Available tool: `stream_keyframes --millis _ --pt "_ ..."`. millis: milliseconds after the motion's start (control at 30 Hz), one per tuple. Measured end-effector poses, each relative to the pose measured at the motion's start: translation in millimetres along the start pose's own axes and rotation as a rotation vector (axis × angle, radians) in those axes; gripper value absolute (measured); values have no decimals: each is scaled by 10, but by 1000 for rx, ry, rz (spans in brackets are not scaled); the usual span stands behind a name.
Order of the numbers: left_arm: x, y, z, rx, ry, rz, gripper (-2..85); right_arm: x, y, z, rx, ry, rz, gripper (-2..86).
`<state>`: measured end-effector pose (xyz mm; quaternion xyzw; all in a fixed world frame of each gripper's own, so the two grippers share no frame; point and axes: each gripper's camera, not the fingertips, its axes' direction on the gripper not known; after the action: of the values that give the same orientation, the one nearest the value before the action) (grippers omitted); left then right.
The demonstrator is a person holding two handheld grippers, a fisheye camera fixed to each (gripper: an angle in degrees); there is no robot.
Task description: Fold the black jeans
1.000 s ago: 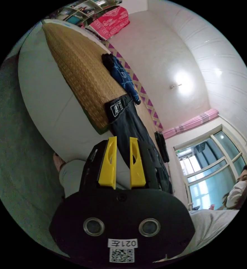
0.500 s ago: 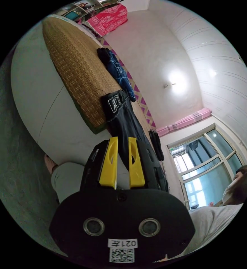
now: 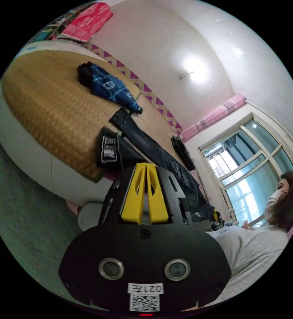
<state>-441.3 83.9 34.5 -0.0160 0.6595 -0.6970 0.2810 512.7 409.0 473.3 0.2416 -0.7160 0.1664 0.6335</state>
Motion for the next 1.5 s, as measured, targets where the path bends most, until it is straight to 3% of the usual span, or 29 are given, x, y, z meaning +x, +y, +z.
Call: stream_keyframes --millis 200,467,667,867,1067,1400,1500 --pt "417 -1100 636 -112 -24 40 -9 -307 -1027 1079 -79 2 -40 14" --pt "-304 -1924 2315 -256 -166 -123 -7 239 -1771 3125 -197 341 36 90" --pt "-370 -1709 2068 -144 -240 0 -9 -325 -1179 3861 -391 511 -345 83" --pt "-224 -1420 2181 -169 -359 102 1 -967 55 4899 -630 451 -733 74" --pt "-480 -1473 2326 -109 -411 -20 56 -1165 456 5858 -659 482 -945 77" --pt "-813 -1556 2428 -108 -398 -68 -7 -842 508 7670 -946 561 -1197 84" --pt "-898 -1578 2412 -109 -382 -68 -9 -863 686 7921 -983 568 -1277 33"
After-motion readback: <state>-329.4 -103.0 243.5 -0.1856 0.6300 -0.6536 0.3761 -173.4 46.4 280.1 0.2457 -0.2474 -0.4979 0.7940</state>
